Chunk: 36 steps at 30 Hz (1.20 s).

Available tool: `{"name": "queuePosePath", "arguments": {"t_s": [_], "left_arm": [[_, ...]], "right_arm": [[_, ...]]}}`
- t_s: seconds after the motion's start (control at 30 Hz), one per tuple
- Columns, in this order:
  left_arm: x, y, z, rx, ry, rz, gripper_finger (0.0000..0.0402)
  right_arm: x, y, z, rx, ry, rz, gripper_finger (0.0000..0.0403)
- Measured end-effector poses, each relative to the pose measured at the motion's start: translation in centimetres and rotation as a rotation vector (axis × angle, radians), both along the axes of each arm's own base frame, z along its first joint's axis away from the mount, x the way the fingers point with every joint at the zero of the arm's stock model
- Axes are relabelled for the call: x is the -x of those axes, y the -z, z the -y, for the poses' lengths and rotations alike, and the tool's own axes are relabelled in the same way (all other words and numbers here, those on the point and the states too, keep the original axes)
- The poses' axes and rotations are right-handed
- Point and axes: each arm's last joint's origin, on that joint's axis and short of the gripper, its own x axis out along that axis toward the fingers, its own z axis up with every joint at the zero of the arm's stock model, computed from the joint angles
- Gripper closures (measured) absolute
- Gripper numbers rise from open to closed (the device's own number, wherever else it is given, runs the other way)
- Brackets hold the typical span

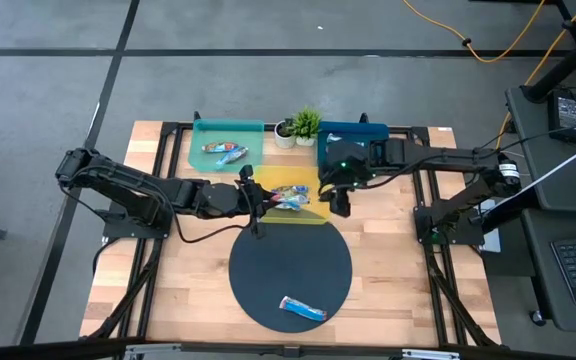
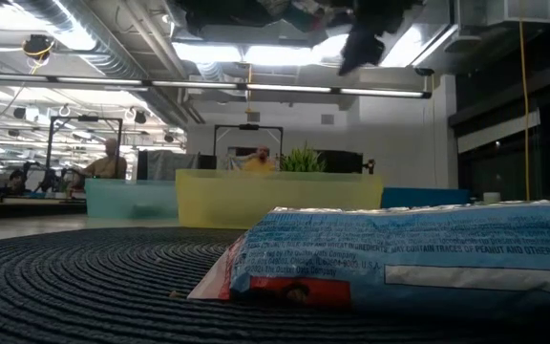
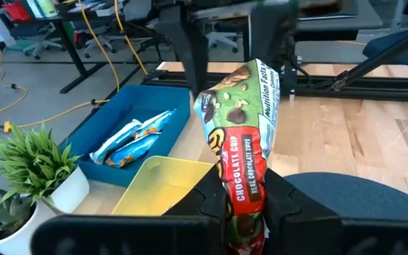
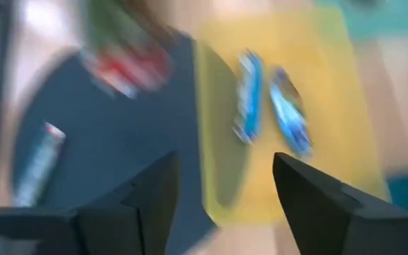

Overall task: Pick and place Granola Bars by type
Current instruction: Put the red granola bar into the green bin

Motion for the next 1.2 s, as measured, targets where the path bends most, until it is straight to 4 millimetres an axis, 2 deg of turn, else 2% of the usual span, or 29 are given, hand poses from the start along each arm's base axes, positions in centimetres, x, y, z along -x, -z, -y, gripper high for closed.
{"name": "queuePosePath", "arguments": {"t_s": [0.17,0.3,0.43,0.67,0.83,0.97,1.2], "left_arm": [[0.2,-0.3,-0.1,-0.001,-0.007,0.011,0.0373],[1.2,-1.4,-0.4,-0.013,-0.048,0.046,0.0371],[3.3,-3.2,-0.9,-0.051,-0.104,0.081,0.0377],[9.3,-7.0,-2.4,-0.059,-0.231,0.21,0.0374],[12.6,-8.4,-3.0,-0.039,-0.251,0.272,0.0378],[13.6,-8.4,-3.3,-0.038,-0.288,0.263,0.0377],[13.7,-7.9,-4.9,-0.073,-0.412,0.208,0.0377]], "right_arm": [[1.3,0.8,0.7,0.102,0.086,-0.16,0.0172],[1.8,0.7,1.0,0.17,0.183,-0.185,0.0183],[2.5,0.1,0.7,0.216,0.24,-0.125,0.0195],[4.9,-1.3,-0.4,0.289,0.247,0.006,0.0209],[6.8,-1.4,-1.2,0.286,0.228,0.125,0.0216],[8.2,-1.0,-1.8,0.272,0.218,0.228,0.0217],[9.3,-1.0,-2.8,0.254,0.188,0.328,0.0218]]}}
